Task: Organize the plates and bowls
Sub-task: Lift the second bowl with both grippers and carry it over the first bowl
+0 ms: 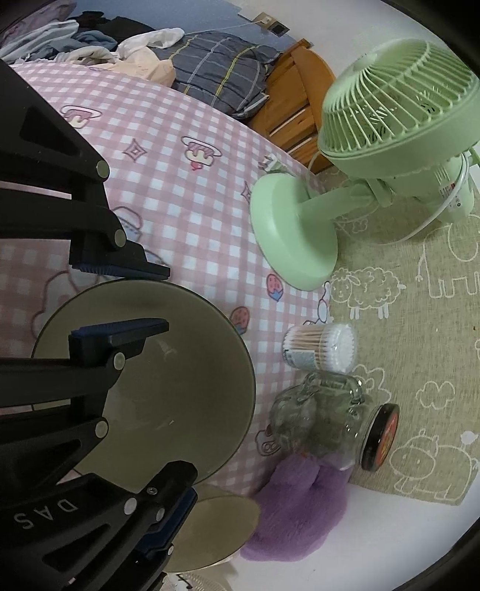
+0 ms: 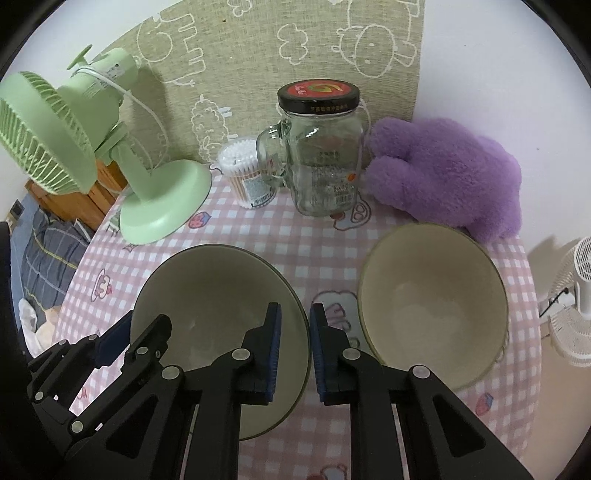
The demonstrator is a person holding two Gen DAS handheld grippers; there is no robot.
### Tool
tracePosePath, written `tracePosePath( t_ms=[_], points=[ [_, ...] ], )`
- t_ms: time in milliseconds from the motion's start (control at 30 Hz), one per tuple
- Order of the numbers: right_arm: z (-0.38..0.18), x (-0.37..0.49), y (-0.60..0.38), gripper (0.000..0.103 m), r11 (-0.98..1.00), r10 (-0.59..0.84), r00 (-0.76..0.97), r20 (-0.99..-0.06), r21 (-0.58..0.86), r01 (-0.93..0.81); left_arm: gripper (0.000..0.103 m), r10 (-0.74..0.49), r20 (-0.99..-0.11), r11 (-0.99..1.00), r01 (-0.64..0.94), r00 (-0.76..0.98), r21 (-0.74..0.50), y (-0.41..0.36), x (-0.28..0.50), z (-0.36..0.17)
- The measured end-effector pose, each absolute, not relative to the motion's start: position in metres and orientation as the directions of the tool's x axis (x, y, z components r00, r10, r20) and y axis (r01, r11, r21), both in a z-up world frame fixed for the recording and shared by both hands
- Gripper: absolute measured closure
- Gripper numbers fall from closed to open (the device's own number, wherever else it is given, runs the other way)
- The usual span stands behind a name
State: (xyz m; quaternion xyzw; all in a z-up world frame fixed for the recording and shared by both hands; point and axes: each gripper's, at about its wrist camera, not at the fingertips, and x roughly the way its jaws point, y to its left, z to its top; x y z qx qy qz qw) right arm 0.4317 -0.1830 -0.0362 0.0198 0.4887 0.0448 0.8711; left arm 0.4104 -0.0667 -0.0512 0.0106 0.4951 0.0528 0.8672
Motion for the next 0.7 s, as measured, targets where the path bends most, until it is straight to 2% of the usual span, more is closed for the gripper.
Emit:
tracePosePath(
  t_ms=[700],
  points=[
    [0.014, 0.338, -0.188, 0.084, 1.000, 0.026, 0.546, -0.837, 0.030, 0.000, 0.085, 0.020, -0.847, 1.000, 0.005, 0.532, 0.027, -0.076, 0.331, -0.010]
  ],
)
